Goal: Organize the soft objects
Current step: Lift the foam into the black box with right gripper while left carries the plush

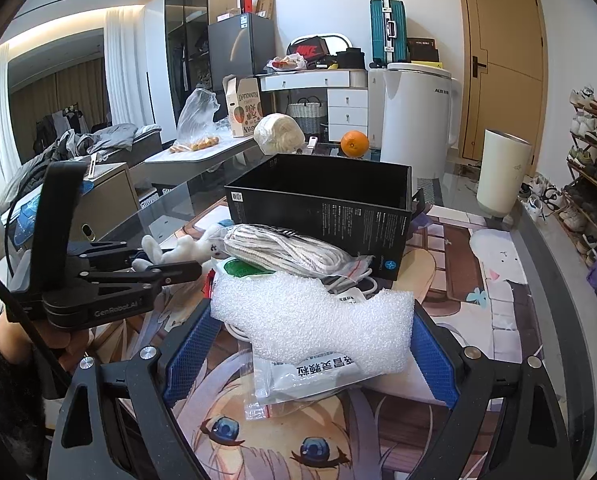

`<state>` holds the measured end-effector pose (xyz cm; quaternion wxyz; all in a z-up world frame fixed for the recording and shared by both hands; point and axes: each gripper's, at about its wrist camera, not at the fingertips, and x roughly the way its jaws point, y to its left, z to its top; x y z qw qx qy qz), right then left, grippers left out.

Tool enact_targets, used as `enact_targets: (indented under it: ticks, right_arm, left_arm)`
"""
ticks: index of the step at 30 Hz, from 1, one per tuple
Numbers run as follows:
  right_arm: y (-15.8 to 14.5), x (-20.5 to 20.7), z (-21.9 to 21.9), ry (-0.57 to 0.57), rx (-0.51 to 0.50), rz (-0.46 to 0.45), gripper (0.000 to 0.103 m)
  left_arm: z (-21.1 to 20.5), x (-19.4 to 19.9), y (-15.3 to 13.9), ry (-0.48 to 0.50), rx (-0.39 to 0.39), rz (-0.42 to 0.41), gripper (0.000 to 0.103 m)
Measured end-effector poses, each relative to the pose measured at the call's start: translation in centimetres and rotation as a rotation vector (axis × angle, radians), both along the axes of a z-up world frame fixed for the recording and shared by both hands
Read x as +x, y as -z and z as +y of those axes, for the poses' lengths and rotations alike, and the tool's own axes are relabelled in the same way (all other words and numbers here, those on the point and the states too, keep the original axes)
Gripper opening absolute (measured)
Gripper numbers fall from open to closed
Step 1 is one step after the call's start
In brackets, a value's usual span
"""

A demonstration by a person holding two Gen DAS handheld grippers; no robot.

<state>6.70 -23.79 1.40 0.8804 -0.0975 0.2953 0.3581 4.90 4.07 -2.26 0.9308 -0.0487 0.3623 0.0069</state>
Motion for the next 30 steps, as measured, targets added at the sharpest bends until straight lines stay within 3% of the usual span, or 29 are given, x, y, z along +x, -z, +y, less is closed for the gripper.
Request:
enact_targets:
  ticks: [15, 30]
  right_arm:
    - [-1.4, 0.5, -0.5, -0.003, -0.004, -0.034, 0.092]
    - [-5.0, 4.5, -0.3, 0.005, 0.033, -0.073, 0.092]
  left_arm:
    - [0.1, -3.1, -4.1, 0.009, -0.076, -0.184, 0.027]
    - [-1.4, -0.5, -7.0, 0.053, -0.061, -0.259, 0.027]
